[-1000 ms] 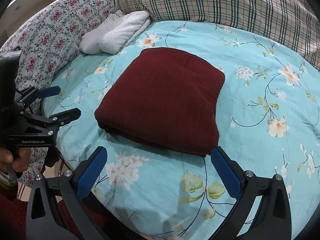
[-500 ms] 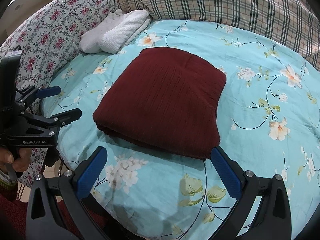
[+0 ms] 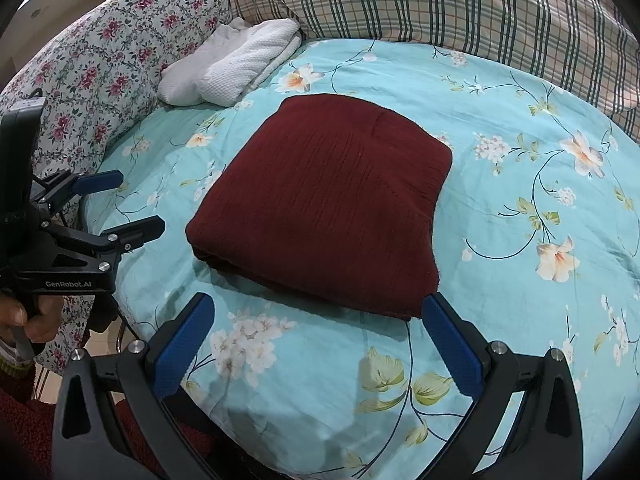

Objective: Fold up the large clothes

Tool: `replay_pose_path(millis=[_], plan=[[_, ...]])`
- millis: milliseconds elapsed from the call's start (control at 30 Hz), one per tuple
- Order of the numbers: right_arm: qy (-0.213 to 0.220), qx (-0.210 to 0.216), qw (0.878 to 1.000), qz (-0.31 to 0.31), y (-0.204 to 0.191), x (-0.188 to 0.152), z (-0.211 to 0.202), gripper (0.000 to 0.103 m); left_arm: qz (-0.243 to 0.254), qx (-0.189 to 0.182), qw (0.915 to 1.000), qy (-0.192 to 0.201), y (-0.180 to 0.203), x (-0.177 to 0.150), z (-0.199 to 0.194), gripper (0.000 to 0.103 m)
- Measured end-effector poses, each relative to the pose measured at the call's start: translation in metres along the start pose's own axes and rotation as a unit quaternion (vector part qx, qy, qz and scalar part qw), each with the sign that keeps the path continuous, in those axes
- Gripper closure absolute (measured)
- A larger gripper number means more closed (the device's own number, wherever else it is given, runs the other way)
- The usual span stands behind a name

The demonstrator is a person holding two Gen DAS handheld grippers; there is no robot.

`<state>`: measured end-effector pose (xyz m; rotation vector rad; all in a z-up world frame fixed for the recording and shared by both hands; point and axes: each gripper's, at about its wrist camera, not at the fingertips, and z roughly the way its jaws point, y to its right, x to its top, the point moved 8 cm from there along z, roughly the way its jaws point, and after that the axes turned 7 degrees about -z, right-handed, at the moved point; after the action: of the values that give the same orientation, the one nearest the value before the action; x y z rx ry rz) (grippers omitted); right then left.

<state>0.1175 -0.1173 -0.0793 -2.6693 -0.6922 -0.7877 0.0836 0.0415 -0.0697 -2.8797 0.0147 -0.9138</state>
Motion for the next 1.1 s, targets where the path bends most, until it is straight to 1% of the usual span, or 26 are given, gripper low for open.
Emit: replay_pose_path(millis=[1100], plan=[[0.002, -0.001, 1.0, 0.0, -0.0044, 0.0012, -0.0012, 0.0, 0.004, -0.003, 1.0, 0.003, 0.0019, 0.0055, -0.001, 0.007]])
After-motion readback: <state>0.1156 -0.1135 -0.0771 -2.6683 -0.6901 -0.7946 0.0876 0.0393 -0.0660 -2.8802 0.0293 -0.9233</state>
